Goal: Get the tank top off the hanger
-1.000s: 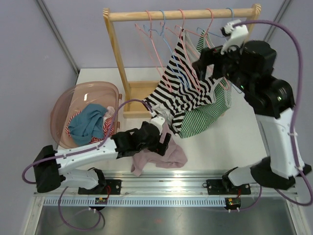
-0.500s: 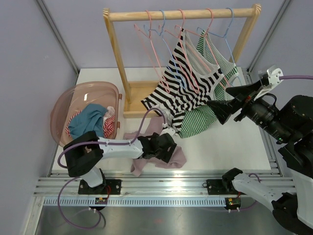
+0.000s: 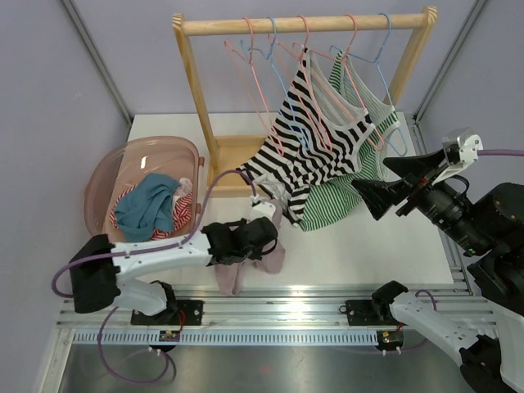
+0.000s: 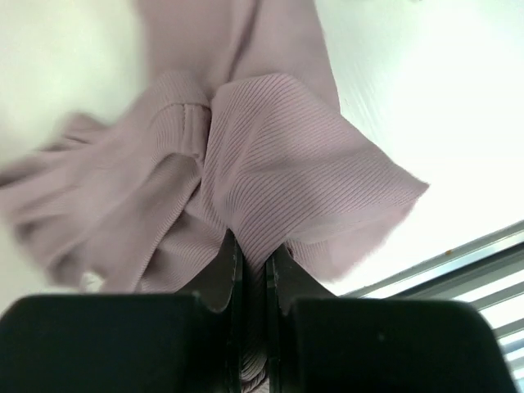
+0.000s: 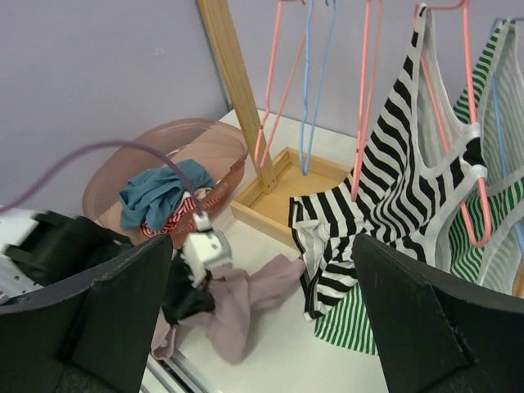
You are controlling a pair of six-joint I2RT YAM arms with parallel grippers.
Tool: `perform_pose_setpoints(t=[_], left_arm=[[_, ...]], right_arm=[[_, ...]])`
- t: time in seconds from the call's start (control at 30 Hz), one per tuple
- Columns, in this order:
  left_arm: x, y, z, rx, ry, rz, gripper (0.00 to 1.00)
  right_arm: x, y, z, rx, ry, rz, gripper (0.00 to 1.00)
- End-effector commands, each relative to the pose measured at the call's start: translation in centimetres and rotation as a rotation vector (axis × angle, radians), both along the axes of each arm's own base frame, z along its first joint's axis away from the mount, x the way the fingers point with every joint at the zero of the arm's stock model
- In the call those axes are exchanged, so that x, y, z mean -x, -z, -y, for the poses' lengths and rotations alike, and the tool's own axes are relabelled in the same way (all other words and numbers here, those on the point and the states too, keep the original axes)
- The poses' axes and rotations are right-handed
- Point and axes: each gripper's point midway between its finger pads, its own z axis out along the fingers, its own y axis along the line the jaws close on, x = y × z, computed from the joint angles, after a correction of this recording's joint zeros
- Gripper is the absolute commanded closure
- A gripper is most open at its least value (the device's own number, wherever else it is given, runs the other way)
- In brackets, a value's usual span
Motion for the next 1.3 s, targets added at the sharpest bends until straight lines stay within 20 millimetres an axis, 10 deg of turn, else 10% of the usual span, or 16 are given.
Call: perform_pose_setpoints(t=[0.0,0.37,0.57,0.93,1.13,1.27], left_arm=[[-2.8,-8.5,-3.2,0.014,-0.147,0.195,1.00],[-5.6,-24.8,-14.9,0.057,-0.393,0.414,1.00],[-7.2,-29.2,-20.4,0.044,-0.535,0.491,1.00],[-11.7,-32.6,-29.0,0.070,-0.809,0.524,1.00],[-15.3,-30.9,-31.8,0.105,-0.886,0.450,1.00],[-17.6,-28.1,-31.9,0.095,-0.864,0.349,0.66]], right_arm=[[-1.3,-0.2,0.7,-0.027,0.077,0.001,0.01],[-3.0,1.6,1.7,0.013,0.177,-0.060,0.01],[-3.3,1.5,2.6,0.011,0.226,-0.059,0.00],[-4.1,1.8,4.6,0.025,0.348,-0.069,0.01],[-5.0,3.1,4.7,0.034,0.382,-0.098,0.01],[-6.4,4.4,4.9,0.081,0.432,-0.142,0.01]])
